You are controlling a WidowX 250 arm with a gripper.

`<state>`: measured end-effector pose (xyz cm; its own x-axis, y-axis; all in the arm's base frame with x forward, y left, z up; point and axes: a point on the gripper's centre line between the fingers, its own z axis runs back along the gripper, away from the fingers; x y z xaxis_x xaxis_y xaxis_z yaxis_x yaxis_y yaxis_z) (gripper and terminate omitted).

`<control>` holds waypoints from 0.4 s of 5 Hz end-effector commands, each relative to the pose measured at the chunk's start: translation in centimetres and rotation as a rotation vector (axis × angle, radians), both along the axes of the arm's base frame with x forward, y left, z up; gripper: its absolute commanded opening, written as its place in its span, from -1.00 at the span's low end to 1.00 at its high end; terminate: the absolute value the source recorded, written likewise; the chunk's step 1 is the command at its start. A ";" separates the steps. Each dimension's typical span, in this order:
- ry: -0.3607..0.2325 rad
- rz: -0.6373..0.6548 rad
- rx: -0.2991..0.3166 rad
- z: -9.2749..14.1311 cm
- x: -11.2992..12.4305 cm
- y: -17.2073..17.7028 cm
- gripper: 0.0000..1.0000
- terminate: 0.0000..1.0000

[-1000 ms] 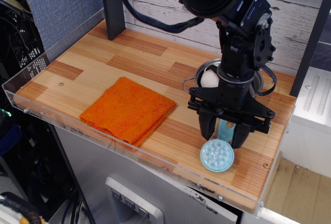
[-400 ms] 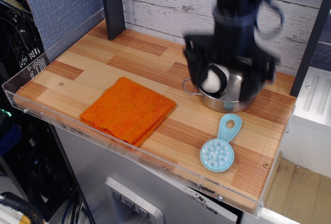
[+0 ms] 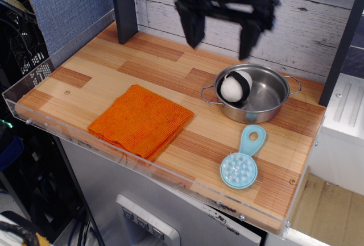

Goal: Put the brush in front of the pot.

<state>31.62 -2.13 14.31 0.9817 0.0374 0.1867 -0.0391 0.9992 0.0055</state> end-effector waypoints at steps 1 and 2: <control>-0.019 -0.006 -0.019 2.1 1.8 5.1 1.00 -1.00; -0.008 -0.009 -0.027 2.3 1.8 6.0 1.00 -1.00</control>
<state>33.70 2.75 15.53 0.9888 0.0268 0.1467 -0.0225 0.9993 -0.0311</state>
